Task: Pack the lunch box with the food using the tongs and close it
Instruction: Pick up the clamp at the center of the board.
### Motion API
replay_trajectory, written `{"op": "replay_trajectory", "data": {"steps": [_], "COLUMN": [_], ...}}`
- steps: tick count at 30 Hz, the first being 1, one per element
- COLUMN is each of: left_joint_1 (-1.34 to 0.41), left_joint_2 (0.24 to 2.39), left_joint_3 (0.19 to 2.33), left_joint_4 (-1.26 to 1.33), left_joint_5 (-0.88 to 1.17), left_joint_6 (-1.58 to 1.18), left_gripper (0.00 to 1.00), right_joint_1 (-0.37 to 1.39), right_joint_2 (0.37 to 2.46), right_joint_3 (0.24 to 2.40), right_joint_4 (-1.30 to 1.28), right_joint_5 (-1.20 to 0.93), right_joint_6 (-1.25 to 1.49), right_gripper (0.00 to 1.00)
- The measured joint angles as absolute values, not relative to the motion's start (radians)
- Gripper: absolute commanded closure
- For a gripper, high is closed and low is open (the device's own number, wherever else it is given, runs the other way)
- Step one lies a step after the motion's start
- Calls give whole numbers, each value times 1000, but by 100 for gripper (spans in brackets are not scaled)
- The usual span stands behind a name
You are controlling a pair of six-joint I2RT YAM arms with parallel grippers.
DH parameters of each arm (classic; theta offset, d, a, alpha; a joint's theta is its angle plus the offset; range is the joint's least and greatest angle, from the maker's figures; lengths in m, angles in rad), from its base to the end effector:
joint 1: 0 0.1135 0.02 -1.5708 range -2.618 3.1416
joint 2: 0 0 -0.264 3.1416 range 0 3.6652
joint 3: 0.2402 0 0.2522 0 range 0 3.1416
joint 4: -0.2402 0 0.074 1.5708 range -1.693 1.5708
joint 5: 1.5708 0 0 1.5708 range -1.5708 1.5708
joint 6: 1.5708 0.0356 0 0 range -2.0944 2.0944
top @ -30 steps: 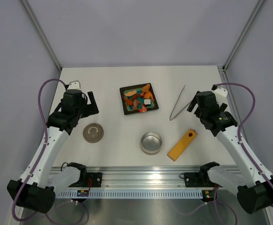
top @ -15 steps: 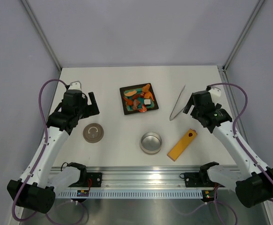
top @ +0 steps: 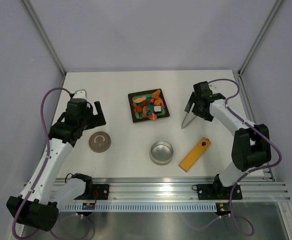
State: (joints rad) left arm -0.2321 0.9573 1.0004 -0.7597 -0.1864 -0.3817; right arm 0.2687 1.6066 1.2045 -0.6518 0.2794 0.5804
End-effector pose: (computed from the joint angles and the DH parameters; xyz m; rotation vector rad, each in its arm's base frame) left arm 0.1887 -0.0378 0.3283 -0.2662 2.2592 -0.1100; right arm 0.3225 0.0786 0.2426 0.4912 2.5133 -0.0492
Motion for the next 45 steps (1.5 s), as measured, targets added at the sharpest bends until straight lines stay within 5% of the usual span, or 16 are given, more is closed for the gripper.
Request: {"op": "replay_trajectory", "data": {"steps": [16, 23, 33, 45], "left_joint_1": [-232, -232, -232, -232], "left_joint_2": [933, 918, 915, 899], "left_joint_3": [987, 987, 986, 986], "left_joint_4": [-772, -777, -777, -813], "left_joint_5": [-194, -190, -187, -189], "left_joint_6": [-373, -373, -373, -374], "left_gripper": [1, 1, 1, 1], "right_joint_1": [216, 214, 213, 228], "right_joint_2": [1963, 1982, 2007, 1998], "right_joint_3": [1323, 1339, 1370, 1353], "right_joint_4": [-543, -477, -466, -476], "right_joint_5": [226, 244, 252, 272], "right_joint_6": [599, 588, 580, 613], "right_gripper": [1, 14, 5, 71]}}
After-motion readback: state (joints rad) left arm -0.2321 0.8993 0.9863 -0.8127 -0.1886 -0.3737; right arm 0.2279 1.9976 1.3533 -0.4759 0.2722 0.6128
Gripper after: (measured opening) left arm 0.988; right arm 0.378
